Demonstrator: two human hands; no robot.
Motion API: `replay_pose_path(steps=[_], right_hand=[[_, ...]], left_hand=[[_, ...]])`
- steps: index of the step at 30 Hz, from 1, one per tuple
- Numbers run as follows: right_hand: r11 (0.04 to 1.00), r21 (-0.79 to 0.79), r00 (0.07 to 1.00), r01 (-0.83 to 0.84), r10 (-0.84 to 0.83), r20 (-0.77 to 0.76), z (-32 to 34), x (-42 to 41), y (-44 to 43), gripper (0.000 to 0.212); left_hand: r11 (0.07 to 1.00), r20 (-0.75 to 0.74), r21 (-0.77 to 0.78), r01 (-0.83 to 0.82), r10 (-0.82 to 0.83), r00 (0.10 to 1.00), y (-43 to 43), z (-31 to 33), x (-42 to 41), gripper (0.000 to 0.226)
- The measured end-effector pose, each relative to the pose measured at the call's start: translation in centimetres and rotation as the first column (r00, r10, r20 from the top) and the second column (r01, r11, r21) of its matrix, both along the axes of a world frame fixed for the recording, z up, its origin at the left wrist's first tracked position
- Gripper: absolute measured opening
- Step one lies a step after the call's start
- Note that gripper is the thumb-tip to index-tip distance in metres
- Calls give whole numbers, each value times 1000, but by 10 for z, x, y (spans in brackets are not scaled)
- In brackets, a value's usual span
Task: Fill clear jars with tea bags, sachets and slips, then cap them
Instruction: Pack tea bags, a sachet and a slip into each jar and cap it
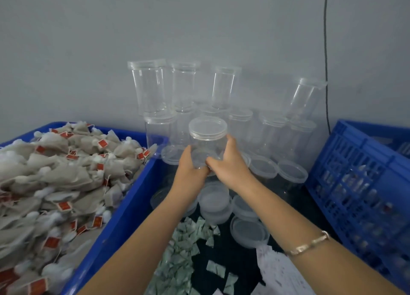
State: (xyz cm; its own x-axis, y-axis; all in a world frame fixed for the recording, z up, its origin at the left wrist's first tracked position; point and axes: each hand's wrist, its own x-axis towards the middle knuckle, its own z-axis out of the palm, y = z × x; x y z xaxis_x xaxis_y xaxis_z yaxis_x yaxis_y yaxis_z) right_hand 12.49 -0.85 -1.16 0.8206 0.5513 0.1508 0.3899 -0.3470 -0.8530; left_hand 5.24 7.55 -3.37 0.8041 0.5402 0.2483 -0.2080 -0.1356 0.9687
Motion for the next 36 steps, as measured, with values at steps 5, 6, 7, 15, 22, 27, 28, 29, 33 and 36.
replay_pose_path(steps=[5,6,7,15,22,27,28,29,33,36], right_hand=[[995,102,999,11,-15,37,-21,-72,-51,73],[994,105,998,12,-18,57,-27,-87,-62,68],[995,102,997,16,-25,78,-33,-101,-71,62],[999,-49,983,18,-9,184,-71,-172,-133,17],[973,-218,987,-81,109,117,-55,-189,-146,38],[775,-622,800,106,305,517,-31,-203,-127,68],[737,-661,763,141,345,547,-27,-205,-121,76],[691,-704,739,162,388,551,-24,-207,-115,81],[531,-835,707,146,534,464,-14,-212,-97,79],[432,-901,784,33,548,291,-4,-208,-100,74]], left_hand=[[994,15,-8,-112,112,994,-49,-18,-54,53],[992,-9,-1,-128,128,992,-57,-25,-66,55],[990,-35,-2,-142,142,989,-63,-33,-79,58],[999,-2,30,-32,32,999,-103,-87,-179,97],[996,-114,-2,86,-86,990,-114,-129,-222,86],[997,-89,62,47,-42,995,-116,-136,-221,83],[996,-89,75,41,-34,995,-116,-137,-220,81],[996,-90,87,37,-29,995,-116,-137,-220,80],[993,-101,119,20,-8,995,-114,-140,-220,80],[984,-96,176,15,2,995,-112,-140,-219,76]])
